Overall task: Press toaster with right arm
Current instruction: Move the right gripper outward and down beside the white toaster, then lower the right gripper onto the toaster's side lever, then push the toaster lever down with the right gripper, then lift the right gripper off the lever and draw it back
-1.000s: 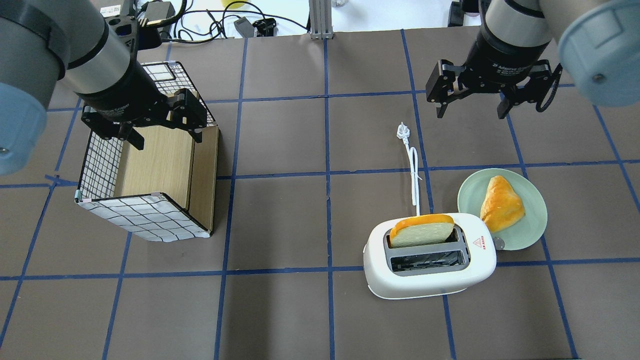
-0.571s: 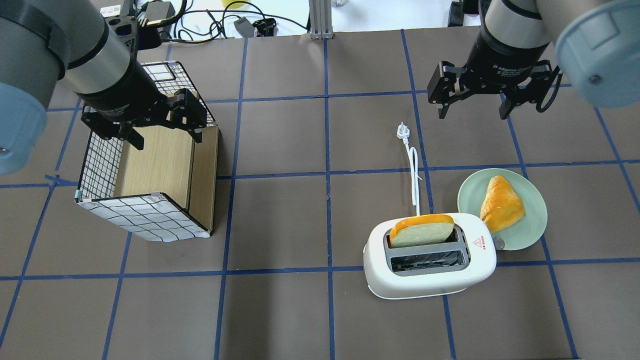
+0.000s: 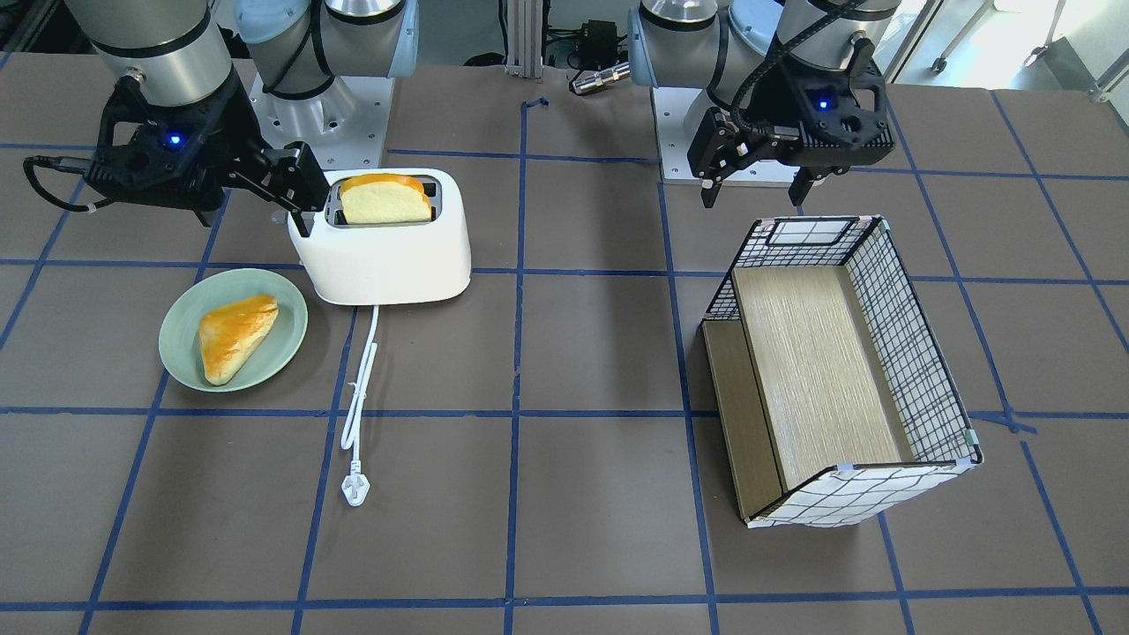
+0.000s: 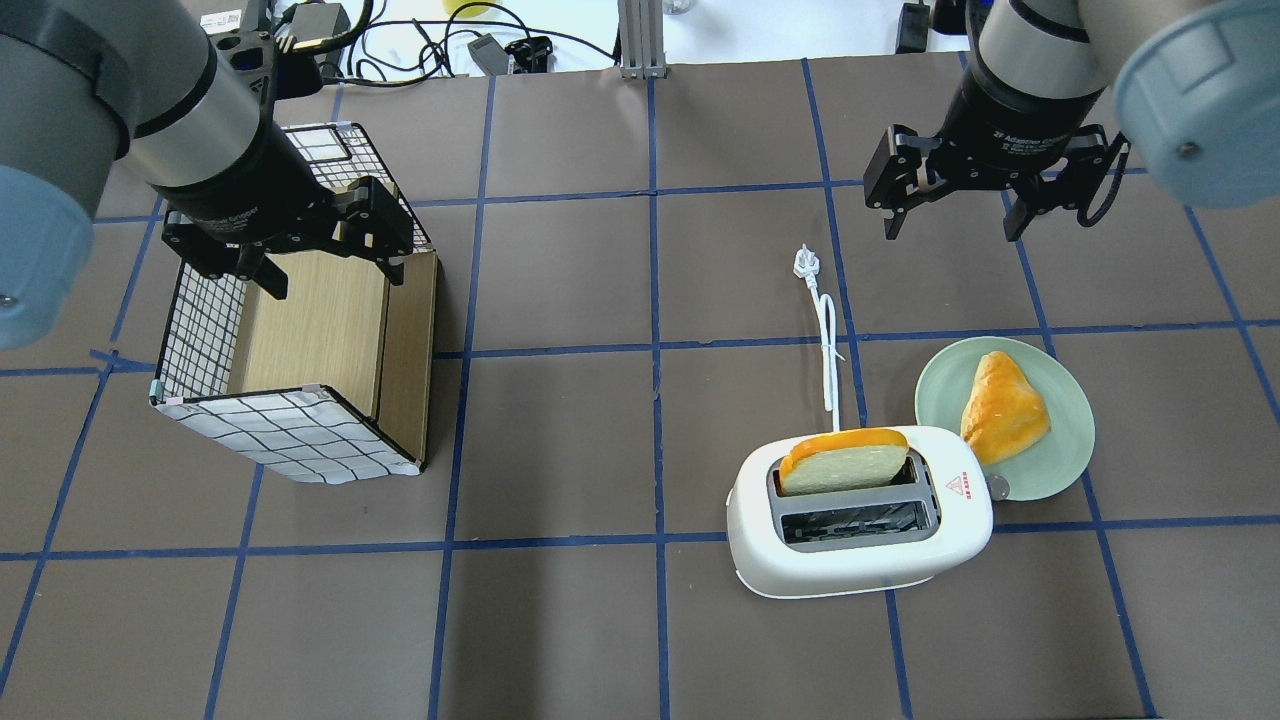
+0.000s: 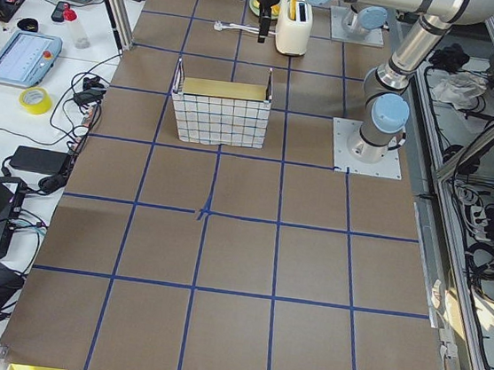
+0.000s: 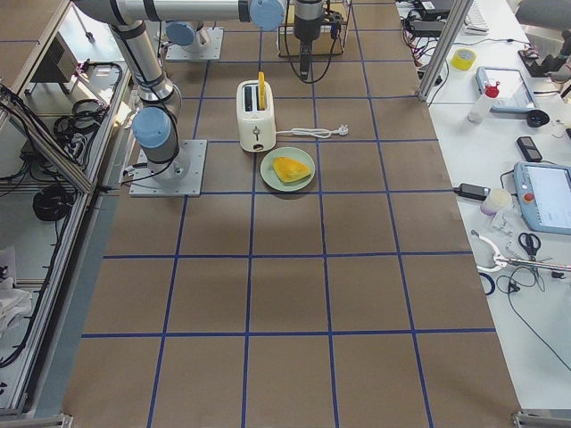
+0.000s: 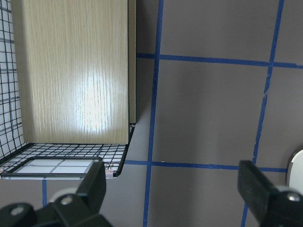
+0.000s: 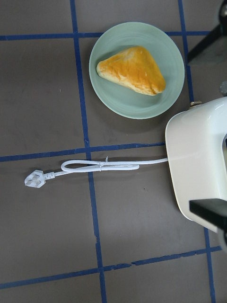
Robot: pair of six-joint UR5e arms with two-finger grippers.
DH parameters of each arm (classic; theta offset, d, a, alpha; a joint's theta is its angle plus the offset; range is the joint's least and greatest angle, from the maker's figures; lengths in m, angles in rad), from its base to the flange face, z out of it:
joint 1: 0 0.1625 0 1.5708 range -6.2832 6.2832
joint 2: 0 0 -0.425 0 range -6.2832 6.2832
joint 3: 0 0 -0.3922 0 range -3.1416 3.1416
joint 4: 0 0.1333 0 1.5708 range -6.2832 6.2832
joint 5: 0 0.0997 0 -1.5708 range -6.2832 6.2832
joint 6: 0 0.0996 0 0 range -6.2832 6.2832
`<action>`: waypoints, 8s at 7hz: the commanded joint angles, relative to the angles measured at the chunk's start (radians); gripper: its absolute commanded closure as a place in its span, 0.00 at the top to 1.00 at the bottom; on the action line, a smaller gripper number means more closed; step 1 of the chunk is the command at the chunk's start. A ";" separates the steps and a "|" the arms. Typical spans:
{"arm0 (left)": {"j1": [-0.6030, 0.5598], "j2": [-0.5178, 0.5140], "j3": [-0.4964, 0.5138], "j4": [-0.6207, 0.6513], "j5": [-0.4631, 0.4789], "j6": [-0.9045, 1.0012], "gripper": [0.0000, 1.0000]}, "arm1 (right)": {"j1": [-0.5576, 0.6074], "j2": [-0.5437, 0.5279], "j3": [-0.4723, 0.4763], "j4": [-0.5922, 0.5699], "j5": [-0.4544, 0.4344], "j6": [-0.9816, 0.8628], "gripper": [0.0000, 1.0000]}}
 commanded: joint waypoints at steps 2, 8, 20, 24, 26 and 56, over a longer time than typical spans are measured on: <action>0.000 0.000 -0.001 0.000 -0.002 0.000 1.00 | -0.127 0.001 0.006 0.008 0.124 -0.102 0.50; 0.000 0.000 0.001 0.000 0.000 0.000 1.00 | -0.378 -0.002 0.130 0.151 0.336 -0.412 0.00; 0.000 0.000 -0.001 0.000 0.000 0.000 1.00 | -0.670 0.047 0.445 0.382 0.499 -0.866 0.00; 0.000 0.000 -0.001 0.000 0.000 0.000 1.00 | -0.672 0.056 0.454 0.366 0.450 -0.865 0.00; 0.000 0.000 -0.001 0.000 0.000 0.000 1.00 | -0.672 0.073 0.460 0.364 0.428 -0.865 0.00; 0.000 0.000 0.001 0.000 -0.002 0.000 1.00 | -0.415 0.024 -0.052 0.251 0.155 -0.227 1.00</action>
